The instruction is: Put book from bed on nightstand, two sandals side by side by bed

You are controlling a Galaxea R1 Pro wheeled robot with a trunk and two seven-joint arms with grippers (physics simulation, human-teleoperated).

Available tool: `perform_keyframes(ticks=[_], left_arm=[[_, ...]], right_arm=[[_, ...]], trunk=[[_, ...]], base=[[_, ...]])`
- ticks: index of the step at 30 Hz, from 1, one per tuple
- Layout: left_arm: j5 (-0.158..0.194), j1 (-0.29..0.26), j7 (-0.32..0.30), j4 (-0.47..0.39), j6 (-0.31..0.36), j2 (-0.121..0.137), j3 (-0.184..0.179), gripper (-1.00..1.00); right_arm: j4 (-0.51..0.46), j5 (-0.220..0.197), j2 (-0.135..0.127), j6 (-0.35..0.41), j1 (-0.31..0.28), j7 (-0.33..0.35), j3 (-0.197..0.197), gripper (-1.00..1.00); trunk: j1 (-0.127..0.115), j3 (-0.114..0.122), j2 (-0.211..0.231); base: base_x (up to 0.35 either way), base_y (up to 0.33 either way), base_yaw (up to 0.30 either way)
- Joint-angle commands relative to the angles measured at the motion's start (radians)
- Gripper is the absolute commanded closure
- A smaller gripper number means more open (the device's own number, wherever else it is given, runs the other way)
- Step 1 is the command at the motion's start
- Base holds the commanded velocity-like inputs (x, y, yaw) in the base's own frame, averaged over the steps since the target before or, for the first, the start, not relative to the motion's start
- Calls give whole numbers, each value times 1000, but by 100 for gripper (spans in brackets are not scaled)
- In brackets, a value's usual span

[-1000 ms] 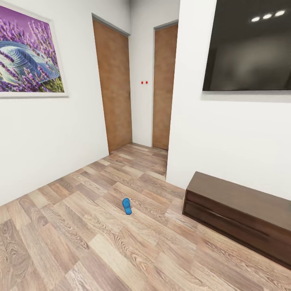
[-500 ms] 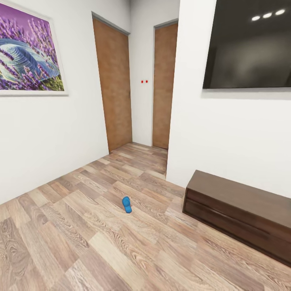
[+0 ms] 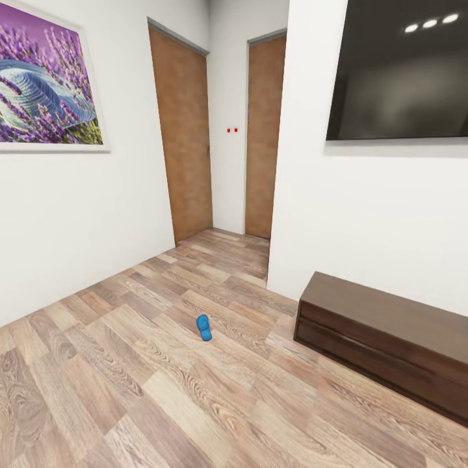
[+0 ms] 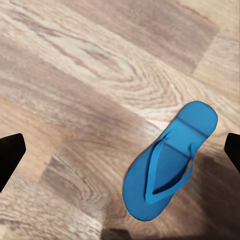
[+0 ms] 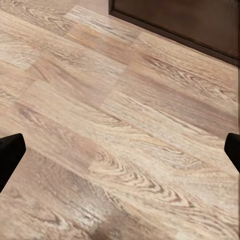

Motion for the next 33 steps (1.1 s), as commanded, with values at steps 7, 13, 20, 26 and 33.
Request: perform_keyframes(ticks=[7, 13, 20, 26, 33], left_arm=[[0, 0, 4, -1, 2, -1, -7, -100], [0, 0, 4, -1, 1, -1, -7, -100], [0, 0, 4, -1, 1, -1, -7, -100], [0, 0, 4, -1, 1, -1, -7, -100], [0, 0, 4, -1, 1, -1, -7, -100]], right_arm=[[0, -6, 0, 4, 0, 7, -15, -100], [9, -8, -1, 4, 0, 7, -18, -100], [13, -9, 0, 5, 0, 7, -10, -100], [14, -9, 0, 5, 0, 6, -7, -100], [22, -9, 0, 5, 0, 4, -5, -100]], trunk=[[27, -23, -50], [42, -35, -78], [42, -35, -78], [42, -35, -78], [69, -57, -127]], base=[[0, 0, 0], [0, 0, 0], [0, 0, 0], [0, 0, 0], [0, 0, 0]])
